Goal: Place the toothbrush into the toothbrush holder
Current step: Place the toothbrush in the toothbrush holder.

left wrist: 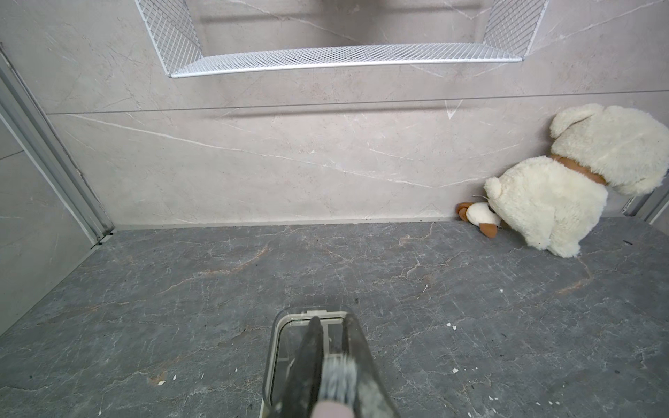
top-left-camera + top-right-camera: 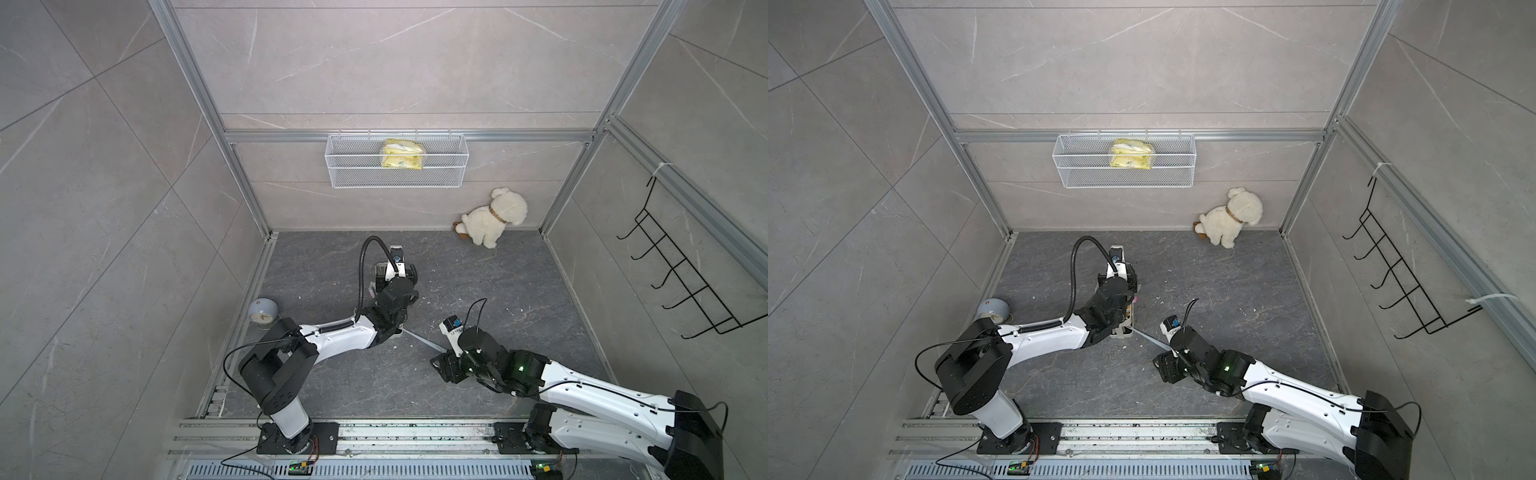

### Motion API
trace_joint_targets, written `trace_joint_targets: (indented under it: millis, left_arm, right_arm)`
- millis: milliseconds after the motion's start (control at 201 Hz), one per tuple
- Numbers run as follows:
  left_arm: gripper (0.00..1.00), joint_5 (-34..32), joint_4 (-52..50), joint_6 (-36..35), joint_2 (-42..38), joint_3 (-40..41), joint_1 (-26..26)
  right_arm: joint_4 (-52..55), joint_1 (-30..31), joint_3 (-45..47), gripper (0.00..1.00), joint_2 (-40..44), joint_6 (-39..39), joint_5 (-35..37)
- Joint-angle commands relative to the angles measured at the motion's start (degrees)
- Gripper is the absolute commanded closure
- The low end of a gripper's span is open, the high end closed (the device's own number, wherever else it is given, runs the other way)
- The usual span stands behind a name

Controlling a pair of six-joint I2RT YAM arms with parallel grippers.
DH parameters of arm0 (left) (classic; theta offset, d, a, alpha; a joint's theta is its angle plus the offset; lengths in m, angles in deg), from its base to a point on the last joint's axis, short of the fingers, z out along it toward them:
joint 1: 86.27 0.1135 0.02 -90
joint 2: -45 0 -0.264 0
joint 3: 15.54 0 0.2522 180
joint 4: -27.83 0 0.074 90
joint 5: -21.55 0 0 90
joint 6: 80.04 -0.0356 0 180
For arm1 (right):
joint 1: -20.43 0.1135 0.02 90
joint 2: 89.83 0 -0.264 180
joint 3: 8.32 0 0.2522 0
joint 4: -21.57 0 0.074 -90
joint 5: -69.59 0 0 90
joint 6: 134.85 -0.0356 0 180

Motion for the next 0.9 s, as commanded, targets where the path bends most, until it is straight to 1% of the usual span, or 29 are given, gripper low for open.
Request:
trace_joint_targets:
  millis: [0,80,239,403,433,513,558,737,837,897]
  left_arm:
    - [1.00,-0.3,7.8,0.9,0.4,1.2,-0.1]
    - [1.00,-1.4,9.9,0.8,1.2,2.3,-0.3]
    - [1.00,-5.3,19.4,-2.5,3.9,5.4,-2.0]
    - [1.00,-7.0,22.6,-4.4,6.1,5.5,-3.1]
    - [0.97,-7.3,23.5,-4.7,6.4,5.7,-3.3]
    - [0.86,-8.3,25.2,-5.6,7.0,6.0,-3.7]
    - [0.81,-8.8,25.7,-6.2,7.0,6.2,-3.9]
    - [0.71,-11.0,28.0,-9.0,6.6,6.3,-4.6]
    - [0.63,-12.0,28.5,-10.4,6.1,6.2,-5.1]
    - [0.60,-12.6,28.6,-11.3,5.5,6.1,-5.5]
  right_arm:
    - [-0.6,0.1,1.3,0.35,0.7,0.7,1.4]
    - [-1.3,0.1,1.9,0.35,0.4,0.5,1.4]
    - [-3.0,0.1,3.1,0.35,-0.1,0.0,1.4]
    - [-4.3,0.0,3.9,0.35,-0.9,-0.1,1.5]
    - [-4.4,0.1,4.0,0.35,-1.2,0.0,1.5]
    - [-4.7,0.1,4.1,0.35,-1.7,0.1,1.6]
    - [-4.9,0.1,4.3,0.35,-1.8,0.1,1.6]
    - [-5.2,0.1,4.8,0.35,-1.2,-0.1,1.7]
    - [-4.9,0.1,4.8,0.35,-1.0,0.0,1.8]
    - [-4.6,0.1,4.6,0.35,-1.1,0.4,1.6]
